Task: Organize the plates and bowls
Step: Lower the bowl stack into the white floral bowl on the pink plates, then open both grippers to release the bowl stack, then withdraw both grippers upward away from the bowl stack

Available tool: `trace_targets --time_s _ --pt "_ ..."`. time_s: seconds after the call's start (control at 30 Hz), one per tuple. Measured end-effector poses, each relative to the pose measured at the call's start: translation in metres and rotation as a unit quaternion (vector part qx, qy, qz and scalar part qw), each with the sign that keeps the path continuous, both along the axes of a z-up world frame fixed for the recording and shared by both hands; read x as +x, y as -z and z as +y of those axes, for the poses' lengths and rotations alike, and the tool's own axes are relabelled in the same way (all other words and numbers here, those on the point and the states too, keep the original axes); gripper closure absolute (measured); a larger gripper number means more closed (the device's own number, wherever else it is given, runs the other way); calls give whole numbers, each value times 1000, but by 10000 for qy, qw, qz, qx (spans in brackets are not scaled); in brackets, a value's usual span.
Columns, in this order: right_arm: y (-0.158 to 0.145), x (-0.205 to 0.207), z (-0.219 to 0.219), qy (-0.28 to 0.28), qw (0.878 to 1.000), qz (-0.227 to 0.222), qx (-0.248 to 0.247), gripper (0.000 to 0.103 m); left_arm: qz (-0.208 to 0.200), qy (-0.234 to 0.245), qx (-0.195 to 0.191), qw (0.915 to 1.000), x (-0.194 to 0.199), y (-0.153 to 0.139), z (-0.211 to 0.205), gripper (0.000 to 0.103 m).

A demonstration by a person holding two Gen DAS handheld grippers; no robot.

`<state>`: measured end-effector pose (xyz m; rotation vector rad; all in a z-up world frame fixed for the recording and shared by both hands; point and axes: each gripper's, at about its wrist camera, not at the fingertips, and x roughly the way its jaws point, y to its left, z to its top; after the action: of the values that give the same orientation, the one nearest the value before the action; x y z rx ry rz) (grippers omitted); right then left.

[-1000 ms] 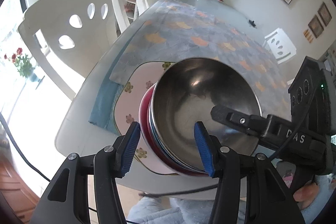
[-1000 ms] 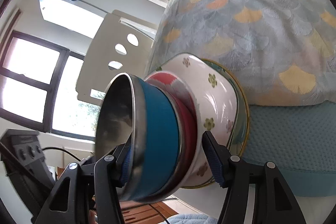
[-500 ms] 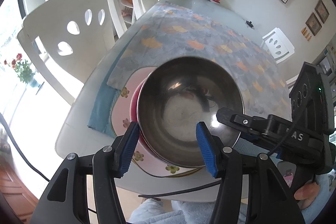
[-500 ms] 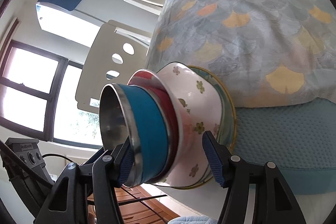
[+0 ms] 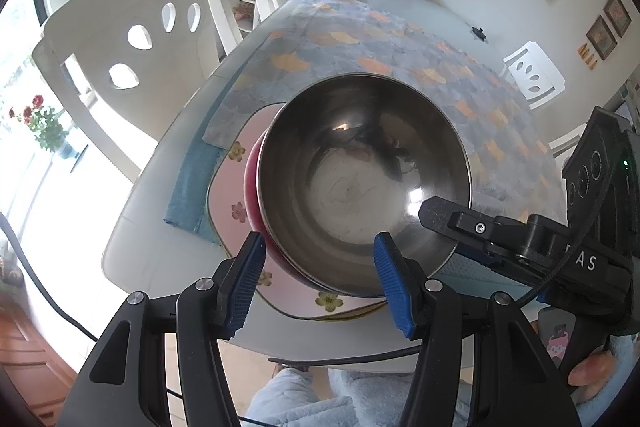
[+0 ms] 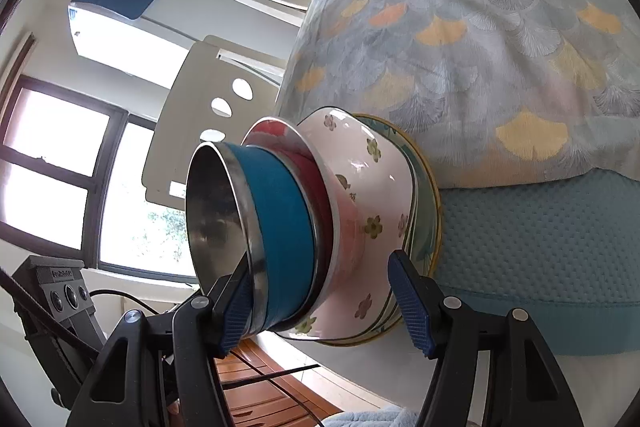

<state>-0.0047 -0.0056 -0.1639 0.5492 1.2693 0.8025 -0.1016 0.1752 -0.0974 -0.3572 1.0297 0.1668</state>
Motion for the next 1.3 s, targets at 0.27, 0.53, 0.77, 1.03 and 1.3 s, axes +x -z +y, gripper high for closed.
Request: trace_targets --time_s 0.27,0.53,0.77,1.03,1.3 --pt "-10 -11 -1 -142 9993 -329 88 40 114 -61 151 9998 -4 3 -1 49" --pt "-42 -39 18 -337 9836 -1556 -844 40 88 -1 1051 9944 -15 -8 -12 49" --pt "-52 -57 26 -392 9674 -2110 -1347 40 79 -79 946 9954 -25 -6 -5 49" --pt "-49 -60 29 -502 9671 -2078 -1382 40 108 -92 898 9959 -29 -3 -4 49" --pt "-42 -58 33 -569 9713 -1876 -1350 40 141 -70 916 9957 -31 -2 -4 49"
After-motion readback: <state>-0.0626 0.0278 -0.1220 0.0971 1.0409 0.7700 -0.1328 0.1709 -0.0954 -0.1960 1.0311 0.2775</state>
